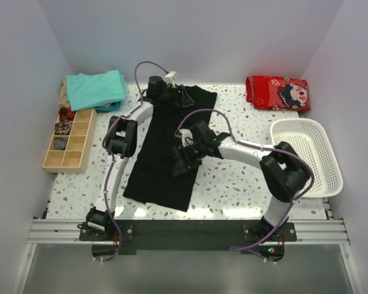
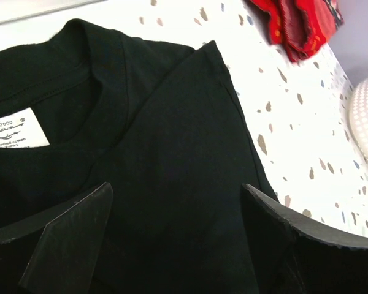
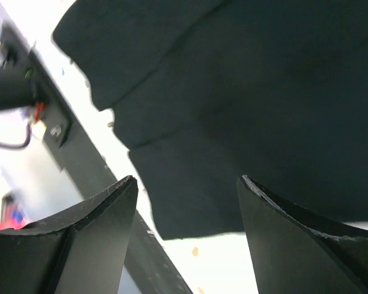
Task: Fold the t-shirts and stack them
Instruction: Rotate the tshirt 90 degrees
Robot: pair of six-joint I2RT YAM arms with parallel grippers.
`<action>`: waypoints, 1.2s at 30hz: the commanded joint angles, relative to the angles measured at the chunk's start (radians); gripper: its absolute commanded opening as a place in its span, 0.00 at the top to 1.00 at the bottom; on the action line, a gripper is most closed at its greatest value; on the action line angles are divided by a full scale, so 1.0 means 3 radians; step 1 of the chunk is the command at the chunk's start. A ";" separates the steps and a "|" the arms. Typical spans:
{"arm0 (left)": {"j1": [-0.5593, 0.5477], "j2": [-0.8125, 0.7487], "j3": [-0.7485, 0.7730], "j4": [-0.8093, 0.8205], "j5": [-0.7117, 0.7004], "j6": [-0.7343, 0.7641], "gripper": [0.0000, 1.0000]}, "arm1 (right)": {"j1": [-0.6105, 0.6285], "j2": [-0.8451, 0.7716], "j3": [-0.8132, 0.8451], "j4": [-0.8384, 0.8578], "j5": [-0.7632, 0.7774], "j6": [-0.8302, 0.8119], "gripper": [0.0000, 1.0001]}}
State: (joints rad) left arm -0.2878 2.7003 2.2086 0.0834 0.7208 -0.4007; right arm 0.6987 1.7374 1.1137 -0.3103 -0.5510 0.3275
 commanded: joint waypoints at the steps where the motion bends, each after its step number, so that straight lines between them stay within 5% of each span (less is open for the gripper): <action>1: 0.0121 0.0090 0.0078 -0.0099 -0.0142 0.0144 0.09 | 0.0370 0.0313 0.0316 0.0196 -0.0321 0.0059 0.29; 11: 0.0126 -0.0180 -0.0243 -0.0104 -0.0137 0.0206 0.09 | 0.0581 0.0651 0.0537 -0.0176 0.0139 0.0049 0.29; 19: 0.0121 -0.0605 -0.0858 0.0126 -0.0383 0.0160 0.09 | 0.0586 0.0575 0.0118 -0.0668 0.0482 0.0064 0.28; 30: 0.0039 -0.0886 -0.1328 0.0336 -0.0557 0.0027 0.09 | 0.0586 0.0135 -0.0608 -0.0597 0.0845 0.0304 0.28; 36: 0.0003 -0.1019 -0.1246 0.0249 -0.0608 0.0154 0.10 | 0.0591 -0.0335 -0.0430 -0.0648 0.1070 0.0100 0.28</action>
State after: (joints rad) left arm -0.2749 2.4741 1.8347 0.1780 0.5674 -0.3820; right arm 0.8726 1.7187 0.9905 -0.4057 -0.3710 0.4038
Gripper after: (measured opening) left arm 0.902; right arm 0.713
